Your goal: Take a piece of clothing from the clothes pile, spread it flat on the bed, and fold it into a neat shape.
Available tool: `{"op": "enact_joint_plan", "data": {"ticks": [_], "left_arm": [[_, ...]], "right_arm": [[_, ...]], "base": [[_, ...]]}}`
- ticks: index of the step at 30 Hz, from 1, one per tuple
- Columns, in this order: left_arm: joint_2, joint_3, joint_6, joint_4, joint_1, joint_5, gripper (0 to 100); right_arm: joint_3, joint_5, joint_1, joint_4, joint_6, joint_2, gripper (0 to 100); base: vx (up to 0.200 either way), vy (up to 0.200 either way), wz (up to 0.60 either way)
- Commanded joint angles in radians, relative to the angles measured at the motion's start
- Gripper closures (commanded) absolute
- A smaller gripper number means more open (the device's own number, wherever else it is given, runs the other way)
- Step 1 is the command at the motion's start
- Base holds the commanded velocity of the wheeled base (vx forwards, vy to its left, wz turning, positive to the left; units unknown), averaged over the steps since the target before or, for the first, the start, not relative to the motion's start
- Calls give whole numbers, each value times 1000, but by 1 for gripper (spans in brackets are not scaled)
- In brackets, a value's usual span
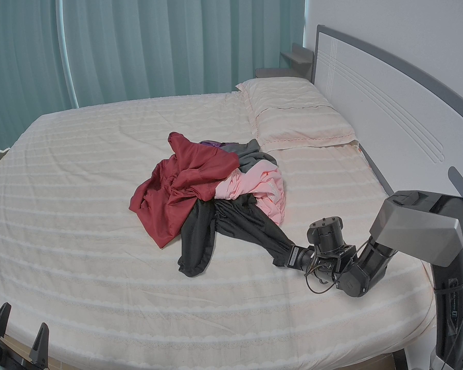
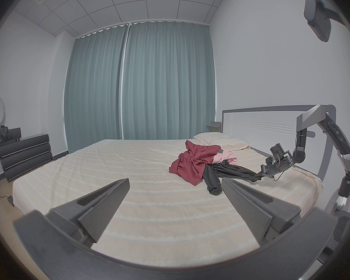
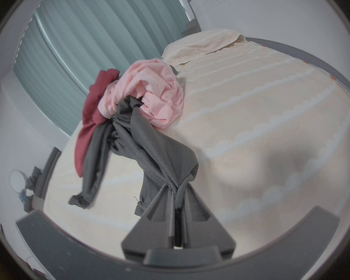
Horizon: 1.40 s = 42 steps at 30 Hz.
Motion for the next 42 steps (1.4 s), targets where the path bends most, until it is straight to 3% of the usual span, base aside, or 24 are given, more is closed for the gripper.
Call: {"op": "enact_joint_plan", "data": {"ticks": [1, 5, 11, 18, 21, 23, 24, 26, 29, 35, 38, 42], "left_arm": [[-16, 18, 0, 0, 0, 0, 0], [-16, 18, 4, 0, 0, 0, 0], [-16, 16, 27, -3, 0, -12, 0], [-16, 12, 30, -18, 0, -22, 0], [85, -182, -52, -94, -4, -20, 0], [105, -194, -60, -94, -3, -20, 0], [229, -202, -55, -94, -3, -40, 0], [327, -180, -2, -87, -29, -129, 0], [452, -185, 4, -97, -64, -238, 0], [734, -188, 84, -103, -129, -250, 0], [903, -206, 33, -173, -167, -244, 0], [1151, -226, -123, -331, -224, -241, 0]], "right_arm": [[223, 59, 15, -100, 121, -150, 100], [348, 70, 34, -272, 194, -164, 100], [473, 70, 72, -418, 274, -155, 100], [642, 96, 92, -678, 290, -159, 100], [648, 113, 89, -685, 291, -155, 100], [648, 114, 89, -685, 291, -155, 100], [641, 114, 86, -685, 293, -147, 100], [644, 111, 87, -685, 293, -148, 100], [648, 108, 87, -685, 293, -153, 100], [641, 108, 86, -685, 293, -141, 100], [639, 108, 86, -685, 291, -147, 100], [639, 107, 86, -685, 290, -144, 100]], "base": [[0, 0, 0], [0, 0, 0], [0, 0, 0], [0, 0, 0], [0, 0, 0], [0, 0, 0], [0, 0, 0], [0, 0, 0], [0, 0, 0], [0, 0, 0], [0, 0, 0], [0, 0, 0]]}}
